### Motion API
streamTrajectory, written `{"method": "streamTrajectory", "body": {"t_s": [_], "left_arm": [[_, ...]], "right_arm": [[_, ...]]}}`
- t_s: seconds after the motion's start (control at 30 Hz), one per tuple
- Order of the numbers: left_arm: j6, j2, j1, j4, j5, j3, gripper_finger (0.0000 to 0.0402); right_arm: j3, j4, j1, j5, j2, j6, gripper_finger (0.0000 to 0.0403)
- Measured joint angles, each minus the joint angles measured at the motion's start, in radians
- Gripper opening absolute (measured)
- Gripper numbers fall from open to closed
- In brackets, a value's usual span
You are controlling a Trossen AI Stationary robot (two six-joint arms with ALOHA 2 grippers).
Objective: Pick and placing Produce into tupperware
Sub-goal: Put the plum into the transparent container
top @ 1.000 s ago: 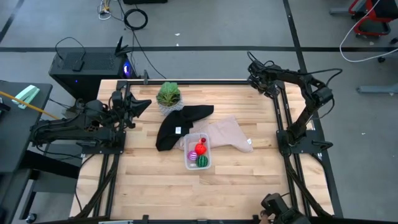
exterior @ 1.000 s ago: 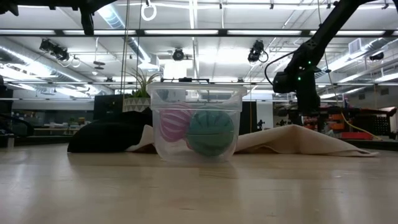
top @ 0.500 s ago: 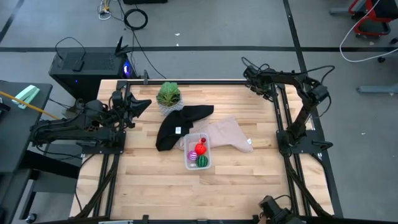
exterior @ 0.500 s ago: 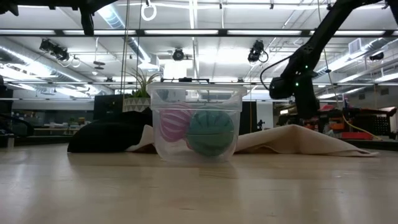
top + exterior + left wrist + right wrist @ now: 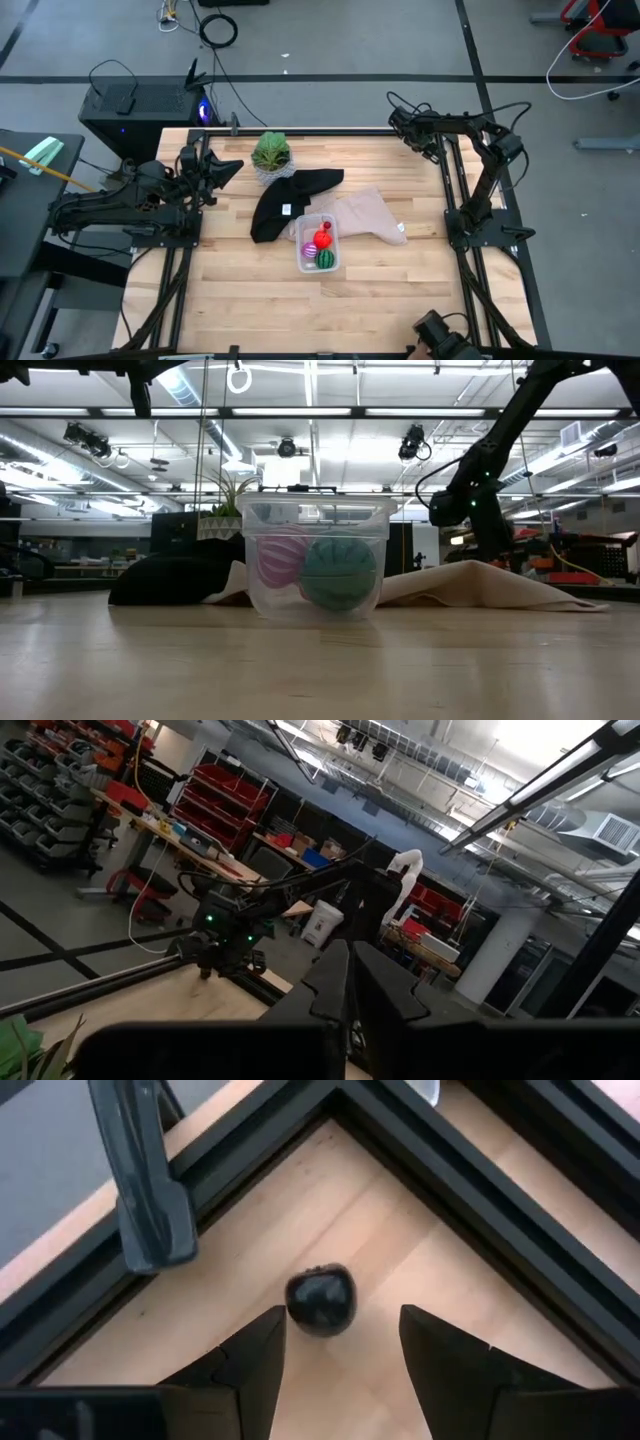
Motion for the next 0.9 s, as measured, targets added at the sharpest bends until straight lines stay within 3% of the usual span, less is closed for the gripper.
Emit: {"method": "streamTrajectory", "body": {"t_s": [0.47, 0.9], "left_arm": [[0.001, 0.0, 0.0, 0.0, 0.0, 0.0, 0.0016], [0.0, 0.0, 0.0, 0.0, 0.0, 0.0, 0.0028]], "right_arm": [[0.0, 0.007, 0.002, 0.037, 0.01, 0.026, 0.0193], [0.0, 0.004, 0.002, 0.032, 0.01, 0.019, 0.012]]}}
